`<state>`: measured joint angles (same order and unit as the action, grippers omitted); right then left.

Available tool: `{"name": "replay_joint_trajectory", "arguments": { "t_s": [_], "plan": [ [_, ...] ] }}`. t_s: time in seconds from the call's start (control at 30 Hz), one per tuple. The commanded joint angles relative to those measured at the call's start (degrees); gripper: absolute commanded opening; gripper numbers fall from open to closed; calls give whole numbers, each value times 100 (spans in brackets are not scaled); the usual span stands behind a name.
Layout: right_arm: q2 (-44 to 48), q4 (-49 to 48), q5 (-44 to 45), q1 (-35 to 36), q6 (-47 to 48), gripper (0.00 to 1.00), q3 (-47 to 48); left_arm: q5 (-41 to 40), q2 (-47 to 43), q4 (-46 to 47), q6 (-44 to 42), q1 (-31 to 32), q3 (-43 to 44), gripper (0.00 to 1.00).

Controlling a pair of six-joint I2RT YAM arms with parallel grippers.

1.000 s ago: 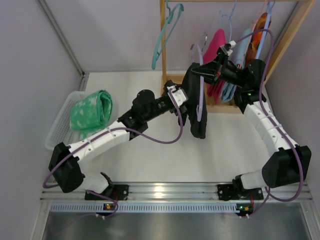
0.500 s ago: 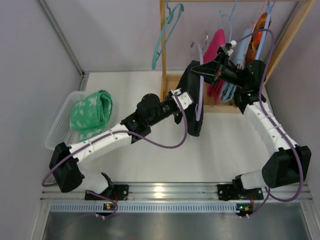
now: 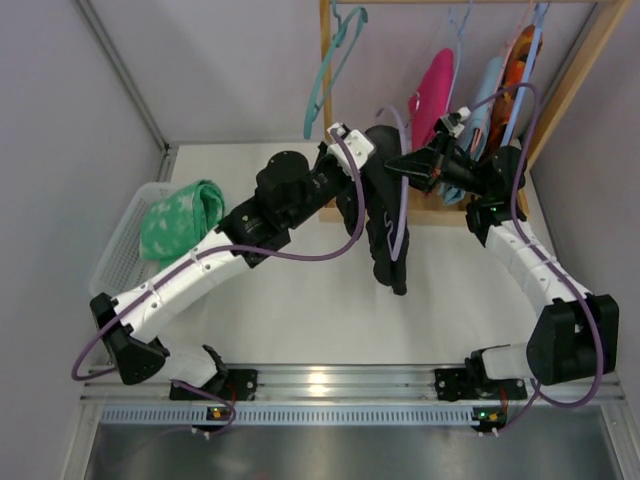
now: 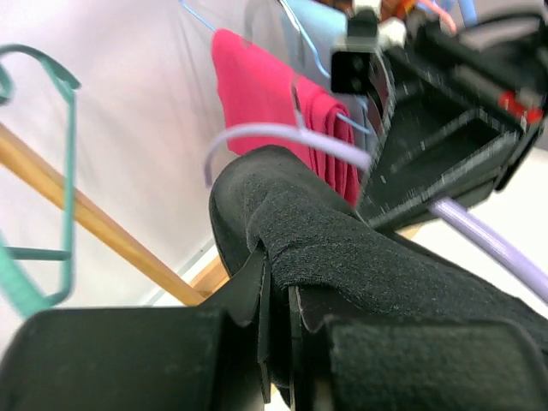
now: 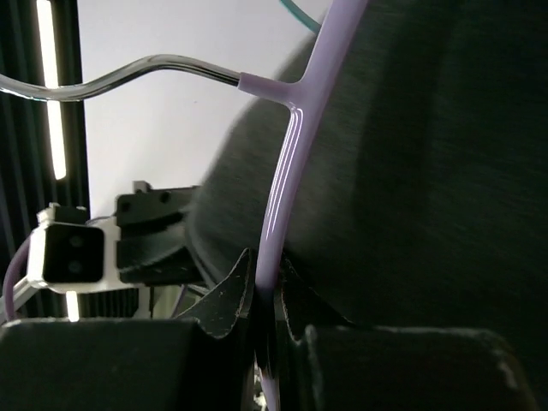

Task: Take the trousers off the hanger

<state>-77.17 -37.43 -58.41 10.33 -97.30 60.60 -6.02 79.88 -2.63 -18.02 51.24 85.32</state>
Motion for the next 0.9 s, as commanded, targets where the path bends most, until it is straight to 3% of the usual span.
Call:
{"name": "replay_joint_trajectory", "arguments": {
  "t_s": [0.0,0.4,0.6,0.77,0.87],
  "plan": [
    [97,-528,-127,-127,176,0,-188,-277,-456,765,203,-44,1012,0],
    [52,-845,-153,-171,176,0,-575,-795,-131,588,-334,-219,2873,0],
    [96,-652,-179,-154,307,0,-733,-611,11,597,-167,-527,3807,0],
    [158,-441,-170,-119,545,0,-883,152,-226,519,718,-887,3861,0],
    [184,-423,-223,-92,536,0,-901,417,-420,413,1712,-1554,3817,0]
  ]
}}
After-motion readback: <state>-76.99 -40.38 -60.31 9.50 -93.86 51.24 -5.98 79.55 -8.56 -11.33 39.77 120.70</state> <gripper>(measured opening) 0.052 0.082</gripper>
